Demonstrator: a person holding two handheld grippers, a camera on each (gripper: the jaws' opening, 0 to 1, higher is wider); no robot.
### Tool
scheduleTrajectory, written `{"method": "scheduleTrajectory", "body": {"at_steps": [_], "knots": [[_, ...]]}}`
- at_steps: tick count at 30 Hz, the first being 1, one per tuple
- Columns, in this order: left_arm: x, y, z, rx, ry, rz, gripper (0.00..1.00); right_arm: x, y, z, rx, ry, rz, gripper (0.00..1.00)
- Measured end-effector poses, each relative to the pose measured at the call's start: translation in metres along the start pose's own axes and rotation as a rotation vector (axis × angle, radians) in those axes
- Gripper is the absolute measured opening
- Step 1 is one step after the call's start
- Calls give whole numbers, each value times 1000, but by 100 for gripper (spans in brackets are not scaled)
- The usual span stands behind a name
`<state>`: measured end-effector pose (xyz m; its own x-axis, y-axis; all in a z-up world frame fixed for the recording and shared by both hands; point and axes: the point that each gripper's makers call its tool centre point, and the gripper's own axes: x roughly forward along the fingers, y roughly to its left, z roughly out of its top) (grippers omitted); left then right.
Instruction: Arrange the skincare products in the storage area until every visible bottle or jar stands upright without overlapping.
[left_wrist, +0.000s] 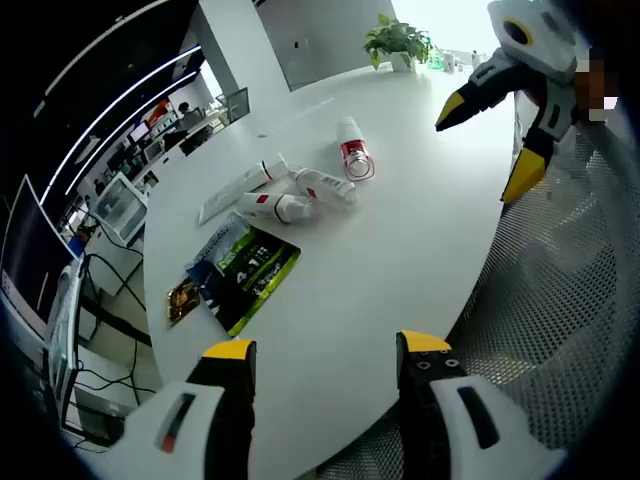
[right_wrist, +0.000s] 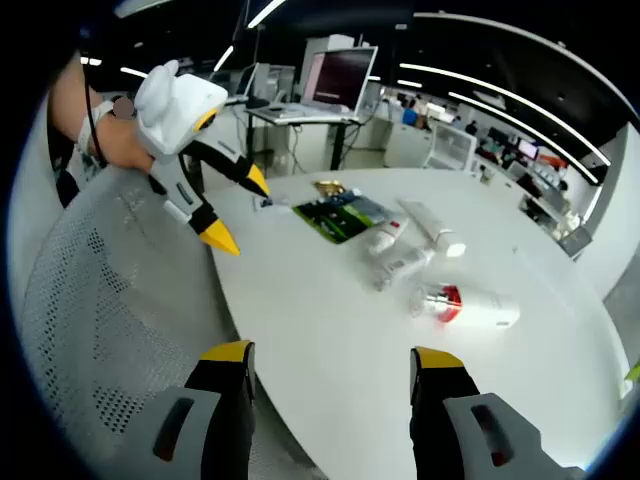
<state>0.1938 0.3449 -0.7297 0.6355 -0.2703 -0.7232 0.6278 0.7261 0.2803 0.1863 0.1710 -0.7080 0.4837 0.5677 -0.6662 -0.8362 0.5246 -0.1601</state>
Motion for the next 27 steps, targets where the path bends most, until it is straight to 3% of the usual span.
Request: {"method": "scheduleTrajectory", "body": {"at_steps": [10, 27], "knots": [[1, -3, -1, 8, 4, -10, 57, -2, -5, -3, -14, 13, -22, 56], [1, -2, 0, -11, -2, -15, 56, -1, -3, -4, -29, 20, -17, 55]]}}
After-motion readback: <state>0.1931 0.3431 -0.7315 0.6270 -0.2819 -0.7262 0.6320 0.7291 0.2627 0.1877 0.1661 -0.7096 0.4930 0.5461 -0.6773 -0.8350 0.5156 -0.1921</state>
